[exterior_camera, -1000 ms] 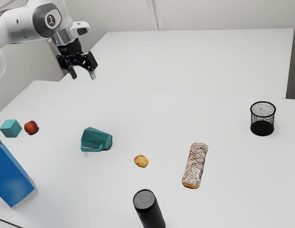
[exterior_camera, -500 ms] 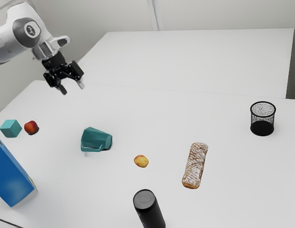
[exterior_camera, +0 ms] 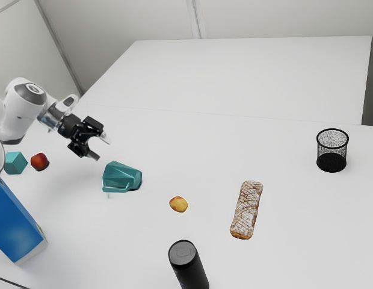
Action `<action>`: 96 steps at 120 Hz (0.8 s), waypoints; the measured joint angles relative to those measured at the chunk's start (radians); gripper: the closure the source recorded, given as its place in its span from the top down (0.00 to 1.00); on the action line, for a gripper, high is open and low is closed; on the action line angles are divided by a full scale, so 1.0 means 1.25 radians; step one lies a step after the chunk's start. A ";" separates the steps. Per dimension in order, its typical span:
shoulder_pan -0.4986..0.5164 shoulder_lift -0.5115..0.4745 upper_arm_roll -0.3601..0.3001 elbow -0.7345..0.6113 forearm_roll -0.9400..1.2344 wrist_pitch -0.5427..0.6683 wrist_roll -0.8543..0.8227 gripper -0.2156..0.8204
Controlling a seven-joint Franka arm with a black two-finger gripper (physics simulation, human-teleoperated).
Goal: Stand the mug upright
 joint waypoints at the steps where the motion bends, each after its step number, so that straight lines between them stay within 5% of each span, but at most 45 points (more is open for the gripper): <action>1: 0.001 0.003 0.000 0.000 -0.002 0.001 0.004 0.79; 35: 0.012 0.084 0.000 -0.006 -0.074 0.032 0.111 0.79; 65: 0.003 0.080 -0.006 -0.062 -0.130 0.041 0.171 0.79; 96: 0.006 0.067 -0.007 -0.063 -0.140 0.041 0.213 0.24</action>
